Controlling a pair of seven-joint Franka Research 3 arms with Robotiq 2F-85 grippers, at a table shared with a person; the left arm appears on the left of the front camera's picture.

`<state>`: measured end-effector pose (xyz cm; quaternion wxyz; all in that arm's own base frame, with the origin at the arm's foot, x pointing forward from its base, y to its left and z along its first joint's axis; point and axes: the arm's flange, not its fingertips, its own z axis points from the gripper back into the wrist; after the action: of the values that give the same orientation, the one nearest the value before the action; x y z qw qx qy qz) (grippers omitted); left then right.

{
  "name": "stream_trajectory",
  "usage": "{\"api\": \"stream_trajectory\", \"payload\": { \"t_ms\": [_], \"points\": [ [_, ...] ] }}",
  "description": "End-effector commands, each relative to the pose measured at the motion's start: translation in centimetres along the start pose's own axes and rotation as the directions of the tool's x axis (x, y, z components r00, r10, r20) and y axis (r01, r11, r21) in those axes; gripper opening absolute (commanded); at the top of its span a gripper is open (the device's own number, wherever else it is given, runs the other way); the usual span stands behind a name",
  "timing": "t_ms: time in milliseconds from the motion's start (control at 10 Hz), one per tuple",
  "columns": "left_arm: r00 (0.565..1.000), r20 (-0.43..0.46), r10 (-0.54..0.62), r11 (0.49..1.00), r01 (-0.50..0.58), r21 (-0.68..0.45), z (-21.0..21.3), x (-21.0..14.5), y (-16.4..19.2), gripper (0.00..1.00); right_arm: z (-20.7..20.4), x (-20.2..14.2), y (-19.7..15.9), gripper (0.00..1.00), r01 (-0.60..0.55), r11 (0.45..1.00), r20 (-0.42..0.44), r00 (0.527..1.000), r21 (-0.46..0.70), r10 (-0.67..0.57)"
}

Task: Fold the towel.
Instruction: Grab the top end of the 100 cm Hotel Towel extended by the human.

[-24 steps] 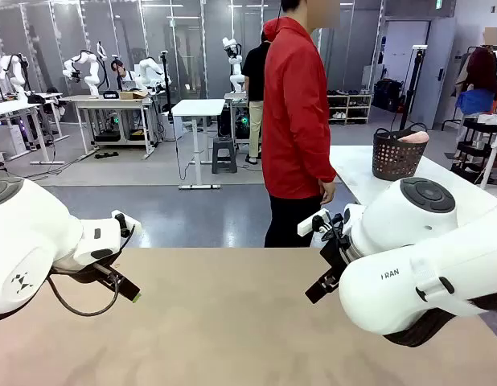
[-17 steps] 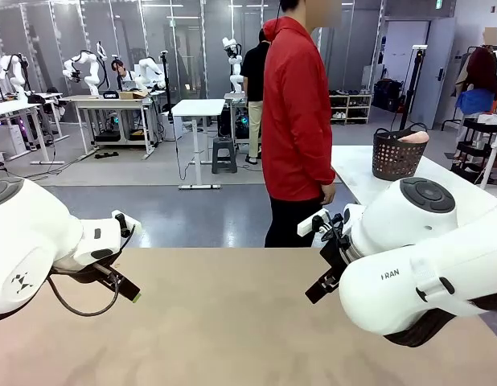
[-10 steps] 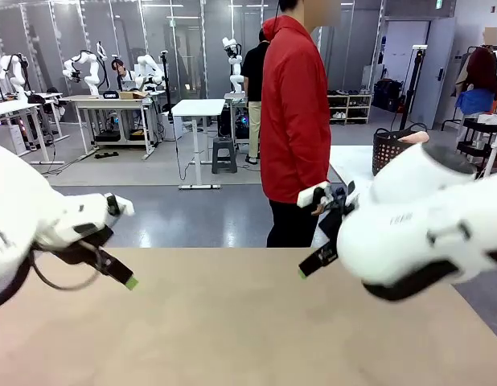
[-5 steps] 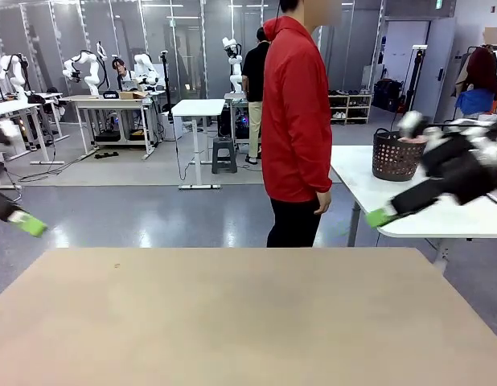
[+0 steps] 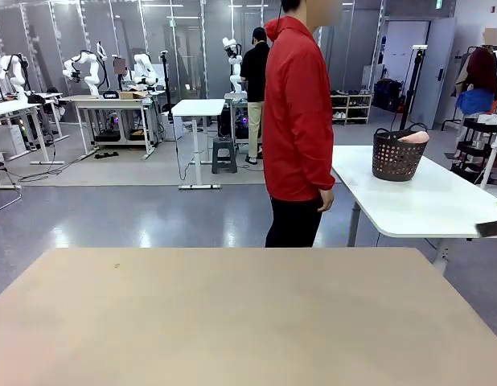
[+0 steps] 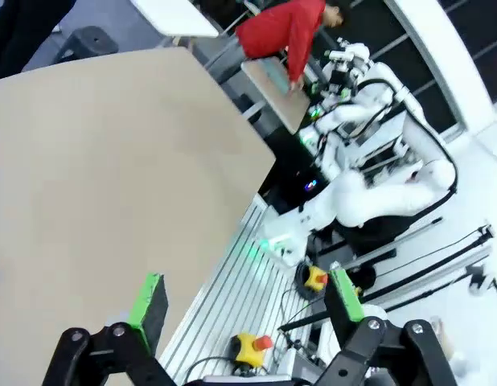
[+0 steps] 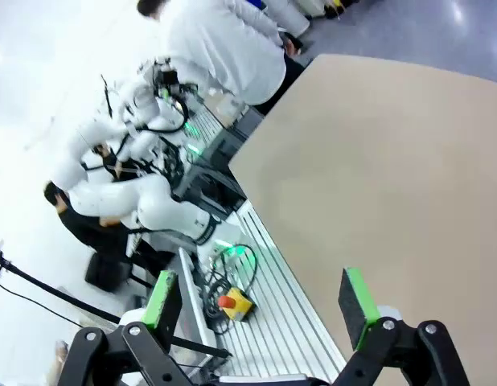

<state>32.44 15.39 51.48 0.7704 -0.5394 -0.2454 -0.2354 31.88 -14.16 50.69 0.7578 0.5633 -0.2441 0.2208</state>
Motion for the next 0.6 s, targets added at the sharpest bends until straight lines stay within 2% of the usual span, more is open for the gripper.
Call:
{"api": "stream_trajectory", "payload": {
  "t_ms": [0, 200, 300, 400, 500],
  "points": [
    [0.999, 0.039, 0.008, 0.999, -0.007, -0.039, 0.8, 0.3, 0.8, 1.00, 0.0, 0.9, -0.9, 1.00, 0.015, 1.000, 0.004, 1.000, -0.001, -0.015],
    [0.996, 0.084, 0.030, 0.999, -0.027, -0.035, 1.2, 0.3, 1.1, 1.00, -0.2, 1.1, -1.0, 1.00, 0.020, 1.000, 0.010, 1.000, 0.002, -0.020],
    [0.996, 0.087, 0.027, 0.999, -0.024, -0.045, 1.2, 0.6, 1.5, 1.00, -0.6, 1.1, -1.1, 1.00, 0.003, 1.000, -0.003, 1.000, 0.021, -0.003],
    [0.996, 0.081, 0.047, 0.999, -0.045, -0.030, 1.2, -0.8, 1.5, 1.00, 0.4, 0.3, -1.7, 1.00, 0.053, 0.999, 0.016, 0.998, 0.005, -0.053],
    [0.996, 0.081, 0.047, 0.999, -0.045, -0.030, 1.2, -0.8, 1.5, 1.00, 0.4, 0.3, -1.7, 1.00, 0.053, 0.999, 0.016, 0.998, 0.005, -0.053]
  ]
}}
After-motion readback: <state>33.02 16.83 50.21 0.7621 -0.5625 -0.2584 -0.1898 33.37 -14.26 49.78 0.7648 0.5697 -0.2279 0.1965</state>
